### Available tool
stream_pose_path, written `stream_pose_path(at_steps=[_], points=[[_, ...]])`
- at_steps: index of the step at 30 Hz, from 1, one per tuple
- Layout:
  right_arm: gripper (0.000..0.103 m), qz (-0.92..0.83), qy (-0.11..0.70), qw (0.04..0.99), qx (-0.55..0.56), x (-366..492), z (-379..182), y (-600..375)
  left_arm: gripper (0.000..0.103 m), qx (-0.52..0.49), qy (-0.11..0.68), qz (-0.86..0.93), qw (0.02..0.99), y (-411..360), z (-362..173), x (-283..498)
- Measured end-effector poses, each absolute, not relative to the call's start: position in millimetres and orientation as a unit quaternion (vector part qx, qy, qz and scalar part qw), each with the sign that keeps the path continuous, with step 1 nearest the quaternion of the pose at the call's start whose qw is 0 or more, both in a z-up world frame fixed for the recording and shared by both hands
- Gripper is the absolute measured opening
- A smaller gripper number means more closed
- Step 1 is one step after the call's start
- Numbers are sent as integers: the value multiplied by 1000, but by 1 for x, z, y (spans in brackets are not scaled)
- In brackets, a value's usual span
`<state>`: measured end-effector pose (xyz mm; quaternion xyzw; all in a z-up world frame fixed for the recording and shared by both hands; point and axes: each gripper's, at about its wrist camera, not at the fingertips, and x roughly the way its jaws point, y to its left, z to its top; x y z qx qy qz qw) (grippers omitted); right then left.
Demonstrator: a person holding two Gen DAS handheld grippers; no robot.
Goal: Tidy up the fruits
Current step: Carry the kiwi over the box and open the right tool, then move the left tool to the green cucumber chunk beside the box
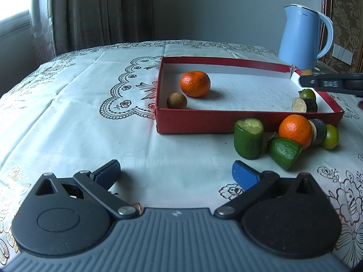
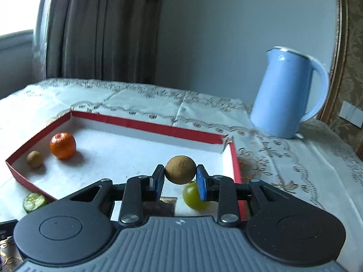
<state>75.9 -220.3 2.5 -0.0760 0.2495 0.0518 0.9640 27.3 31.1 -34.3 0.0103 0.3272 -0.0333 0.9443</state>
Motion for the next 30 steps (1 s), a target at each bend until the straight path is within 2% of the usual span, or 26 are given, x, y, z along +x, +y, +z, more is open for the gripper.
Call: stream_pose_path(at_steps=[18,26,28,30], points=[[30,68,317,943,-81,114,-16,-205,103,10,327,-34,944,31,-34,27],[30,67,278,958,-30,85,6,-221,103,10,327,-34,944,31,-34,27],[42,52,251,967,-12,62,13,-232,103,10,327,-34,944,31,-34,27],[71,20,217,976,-8,35,14,-241,103,10,327,-34,944,31,-34,27]])
